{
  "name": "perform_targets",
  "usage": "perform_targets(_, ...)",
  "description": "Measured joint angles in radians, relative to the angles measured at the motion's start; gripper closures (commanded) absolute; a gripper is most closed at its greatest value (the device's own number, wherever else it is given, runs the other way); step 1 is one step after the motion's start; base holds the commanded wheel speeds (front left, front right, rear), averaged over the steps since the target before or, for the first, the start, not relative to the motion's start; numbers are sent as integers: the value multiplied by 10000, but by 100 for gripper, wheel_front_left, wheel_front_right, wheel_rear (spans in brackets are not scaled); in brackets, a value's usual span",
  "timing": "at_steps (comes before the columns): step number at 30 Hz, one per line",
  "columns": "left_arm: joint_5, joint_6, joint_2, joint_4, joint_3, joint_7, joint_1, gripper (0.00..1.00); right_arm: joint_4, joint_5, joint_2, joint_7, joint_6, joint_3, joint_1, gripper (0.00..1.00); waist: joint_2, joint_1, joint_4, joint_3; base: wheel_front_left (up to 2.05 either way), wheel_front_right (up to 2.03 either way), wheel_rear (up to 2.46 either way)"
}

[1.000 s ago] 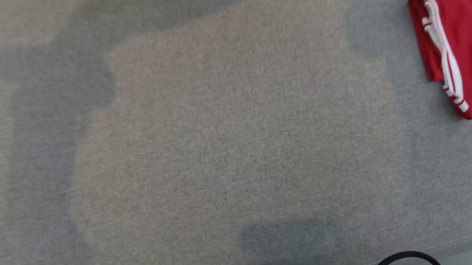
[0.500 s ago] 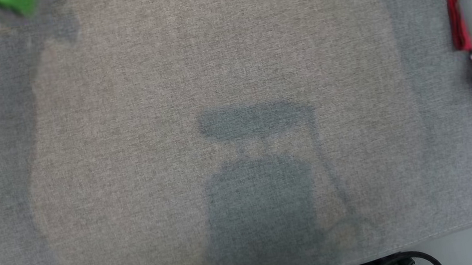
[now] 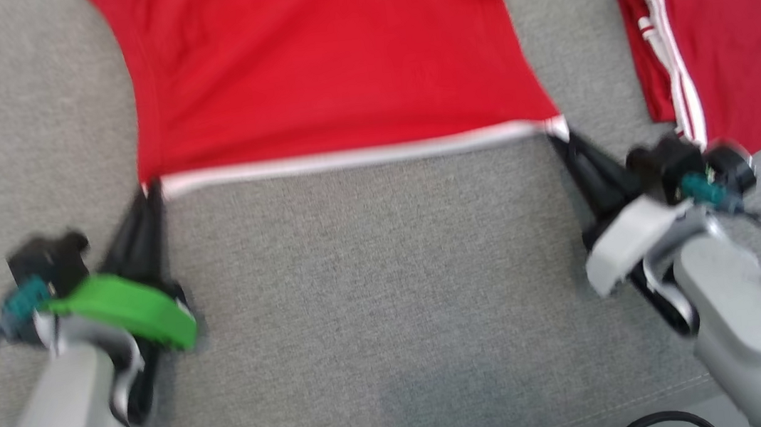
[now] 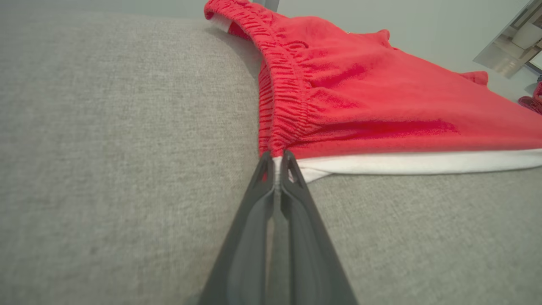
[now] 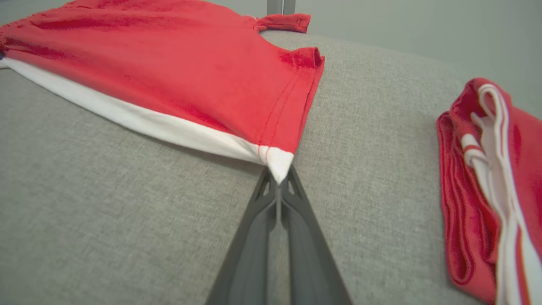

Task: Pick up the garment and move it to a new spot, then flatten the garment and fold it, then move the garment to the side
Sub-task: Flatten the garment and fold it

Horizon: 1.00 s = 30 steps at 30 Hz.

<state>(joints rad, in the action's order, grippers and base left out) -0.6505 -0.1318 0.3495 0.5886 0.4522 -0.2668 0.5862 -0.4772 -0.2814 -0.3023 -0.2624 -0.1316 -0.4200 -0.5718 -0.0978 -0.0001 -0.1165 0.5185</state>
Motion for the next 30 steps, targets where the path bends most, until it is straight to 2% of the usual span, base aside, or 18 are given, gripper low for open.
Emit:
perform_targets(9,385,-2,-792,-324,-625,-13,-3599,100,-355,-336,288,0,-2,98,3113,100,-1,-1,70,-2083,0,0,0)
perform_targets(16,713,-2,-1032,-683,-1162,27,-5567,100,-357,-320,566,0,-4,339,4921,100,1,-1,202,-3584,0,0,0)
perform_targets(23,1037,-10,-1396,-1172,-1919,29,-6644,100,-163,-198,679,0,-12,579,5890,100,2,-1,406,-4570,0,0,0)
perform_targets(30,1149,-10,-1455,-1964,-2011,29,-6757,100,366,-50,706,0,-10,934,5754,100,4,0,766,-4691,0,0,0)
